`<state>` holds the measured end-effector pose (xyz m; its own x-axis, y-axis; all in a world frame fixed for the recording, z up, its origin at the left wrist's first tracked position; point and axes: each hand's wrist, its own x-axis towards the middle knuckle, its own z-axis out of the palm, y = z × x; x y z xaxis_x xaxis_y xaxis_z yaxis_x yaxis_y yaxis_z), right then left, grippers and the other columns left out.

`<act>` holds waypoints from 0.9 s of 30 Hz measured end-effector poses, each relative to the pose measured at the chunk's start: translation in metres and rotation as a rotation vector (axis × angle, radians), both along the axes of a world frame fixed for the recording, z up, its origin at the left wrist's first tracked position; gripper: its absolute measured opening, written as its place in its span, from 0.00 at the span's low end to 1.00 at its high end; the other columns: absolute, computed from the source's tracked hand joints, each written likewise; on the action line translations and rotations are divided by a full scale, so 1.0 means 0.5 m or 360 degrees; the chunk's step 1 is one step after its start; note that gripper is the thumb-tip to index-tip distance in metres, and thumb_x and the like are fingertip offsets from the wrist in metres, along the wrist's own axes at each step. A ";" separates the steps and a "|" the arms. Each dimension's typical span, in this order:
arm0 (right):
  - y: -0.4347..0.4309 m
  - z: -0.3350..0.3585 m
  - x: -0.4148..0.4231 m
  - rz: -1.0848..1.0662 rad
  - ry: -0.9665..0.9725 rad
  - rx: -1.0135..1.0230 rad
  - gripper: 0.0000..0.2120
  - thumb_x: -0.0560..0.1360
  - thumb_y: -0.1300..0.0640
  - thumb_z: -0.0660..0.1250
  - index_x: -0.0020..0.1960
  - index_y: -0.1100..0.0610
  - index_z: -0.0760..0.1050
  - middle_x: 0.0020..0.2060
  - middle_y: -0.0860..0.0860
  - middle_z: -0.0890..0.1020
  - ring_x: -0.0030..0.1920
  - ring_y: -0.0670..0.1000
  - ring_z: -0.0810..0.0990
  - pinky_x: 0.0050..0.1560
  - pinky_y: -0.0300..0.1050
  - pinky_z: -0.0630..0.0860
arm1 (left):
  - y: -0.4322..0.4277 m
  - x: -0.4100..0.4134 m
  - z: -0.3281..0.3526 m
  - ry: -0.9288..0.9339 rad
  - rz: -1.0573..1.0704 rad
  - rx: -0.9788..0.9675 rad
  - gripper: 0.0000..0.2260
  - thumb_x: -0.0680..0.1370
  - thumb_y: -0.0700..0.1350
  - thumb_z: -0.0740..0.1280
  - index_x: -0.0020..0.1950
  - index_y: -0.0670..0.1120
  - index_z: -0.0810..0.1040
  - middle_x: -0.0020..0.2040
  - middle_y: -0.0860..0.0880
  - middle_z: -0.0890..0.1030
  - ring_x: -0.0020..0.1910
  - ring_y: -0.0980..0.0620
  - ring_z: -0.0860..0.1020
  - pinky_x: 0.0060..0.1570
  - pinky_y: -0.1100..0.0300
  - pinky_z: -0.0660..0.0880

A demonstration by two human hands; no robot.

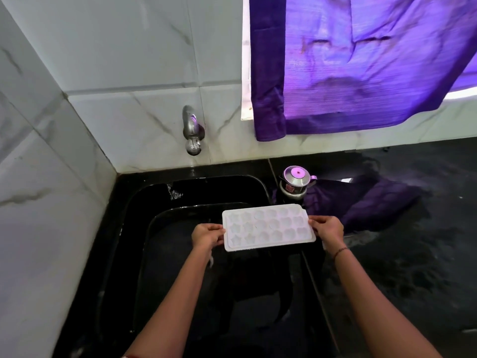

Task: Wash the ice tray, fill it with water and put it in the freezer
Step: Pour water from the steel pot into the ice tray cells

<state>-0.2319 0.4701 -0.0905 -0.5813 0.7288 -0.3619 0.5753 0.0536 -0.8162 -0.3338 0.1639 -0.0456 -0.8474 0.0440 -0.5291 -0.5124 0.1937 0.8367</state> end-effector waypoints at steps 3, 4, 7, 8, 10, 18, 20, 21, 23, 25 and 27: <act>0.057 0.021 0.023 -0.0040 -0.0004 0.0000 0.06 0.70 0.61 0.73 0.47 0.58 0.84 0.42 0.55 0.86 0.46 0.55 0.84 0.55 0.55 0.79 | 0.074 0.027 -0.006 -0.0016 0.0017 0.0009 0.04 0.73 0.30 0.68 0.41 0.38 0.78 0.45 0.39 0.81 0.35 0.50 0.79 0.27 0.66 0.78; 0.069 0.030 0.028 -0.0053 0.0001 0.0015 0.06 0.71 0.62 0.72 0.48 0.58 0.84 0.43 0.55 0.85 0.46 0.55 0.84 0.56 0.55 0.79 | 0.093 0.034 -0.006 -0.0015 0.0014 0.0004 0.03 0.73 0.30 0.68 0.42 0.37 0.78 0.45 0.39 0.81 0.35 0.51 0.79 0.27 0.66 0.78; 0.115 0.049 0.048 -0.0051 -0.0009 0.0072 0.07 0.71 0.62 0.72 0.49 0.59 0.83 0.45 0.55 0.85 0.47 0.55 0.83 0.56 0.53 0.78 | 0.156 0.054 -0.005 0.0007 0.0011 -0.0028 0.06 0.74 0.30 0.68 0.50 0.34 0.79 0.46 0.40 0.80 0.35 0.52 0.79 0.28 0.68 0.78; 0.133 0.047 0.052 -0.0052 -0.0006 0.0077 0.07 0.72 0.62 0.71 0.49 0.59 0.83 0.45 0.55 0.85 0.47 0.54 0.83 0.56 0.53 0.78 | 0.175 0.058 -0.005 0.0015 0.0006 -0.0036 0.07 0.74 0.30 0.67 0.51 0.33 0.79 0.46 0.40 0.80 0.35 0.52 0.79 0.28 0.69 0.77; 0.162 0.041 0.056 -0.0052 -0.0007 0.0077 0.07 0.71 0.62 0.72 0.49 0.59 0.83 0.46 0.55 0.85 0.47 0.54 0.83 0.56 0.53 0.79 | 0.204 0.066 -0.005 0.0032 0.0008 -0.0043 0.08 0.74 0.29 0.66 0.53 0.32 0.78 0.47 0.40 0.80 0.37 0.50 0.79 0.28 0.69 0.77; 0.241 0.024 0.070 0.0022 -0.0052 0.0097 0.06 0.71 0.63 0.72 0.47 0.58 0.83 0.43 0.54 0.85 0.44 0.54 0.84 0.54 0.54 0.80 | 0.273 0.091 -0.016 0.0012 0.0033 -0.0119 0.08 0.74 0.30 0.67 0.53 0.34 0.79 0.51 0.39 0.81 0.43 0.46 0.80 0.39 0.61 0.80; 0.250 0.025 0.072 0.0041 -0.0047 0.0113 0.06 0.71 0.63 0.72 0.47 0.58 0.84 0.43 0.55 0.85 0.44 0.54 0.83 0.54 0.54 0.79 | 0.282 0.097 -0.016 0.0001 0.0034 -0.0116 0.08 0.74 0.30 0.67 0.53 0.33 0.79 0.50 0.39 0.81 0.43 0.46 0.80 0.38 0.61 0.80; 0.255 0.025 0.073 0.0053 -0.0050 0.0123 0.06 0.71 0.63 0.72 0.47 0.59 0.83 0.44 0.55 0.85 0.44 0.54 0.83 0.54 0.54 0.79 | 0.286 0.100 -0.015 0.0005 0.0036 -0.0114 0.09 0.74 0.30 0.67 0.53 0.33 0.79 0.50 0.39 0.81 0.43 0.46 0.80 0.34 0.64 0.80; 0.263 0.023 0.073 0.0071 -0.0063 0.0131 0.06 0.71 0.63 0.72 0.48 0.59 0.83 0.44 0.55 0.85 0.45 0.54 0.83 0.55 0.54 0.79 | 0.291 0.103 -0.017 0.0010 0.0058 -0.0111 0.09 0.74 0.30 0.67 0.54 0.33 0.79 0.48 0.40 0.80 0.41 0.46 0.80 0.30 0.68 0.78; 0.264 0.023 0.075 0.0095 -0.0070 0.0121 0.06 0.71 0.63 0.72 0.48 0.59 0.83 0.44 0.55 0.85 0.45 0.54 0.83 0.55 0.54 0.79 | 0.293 0.105 -0.021 0.0005 0.0079 -0.0123 0.08 0.74 0.31 0.68 0.53 0.34 0.79 0.47 0.42 0.81 0.38 0.49 0.80 0.31 0.67 0.79; 0.260 0.031 0.081 0.0120 -0.0068 0.0150 0.07 0.71 0.62 0.72 0.49 0.60 0.83 0.45 0.55 0.85 0.45 0.53 0.82 0.55 0.51 0.78 | 0.291 0.106 -0.027 0.0007 0.0083 -0.0158 0.09 0.74 0.32 0.69 0.53 0.35 0.80 0.47 0.42 0.82 0.40 0.48 0.81 0.38 0.60 0.81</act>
<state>-0.1913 0.6001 -0.0751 -0.6215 0.7155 -0.3191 0.6006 0.1737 -0.7804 -0.2807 0.3094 -0.0590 -0.8494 -0.0525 -0.5251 -0.5204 0.2489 0.8169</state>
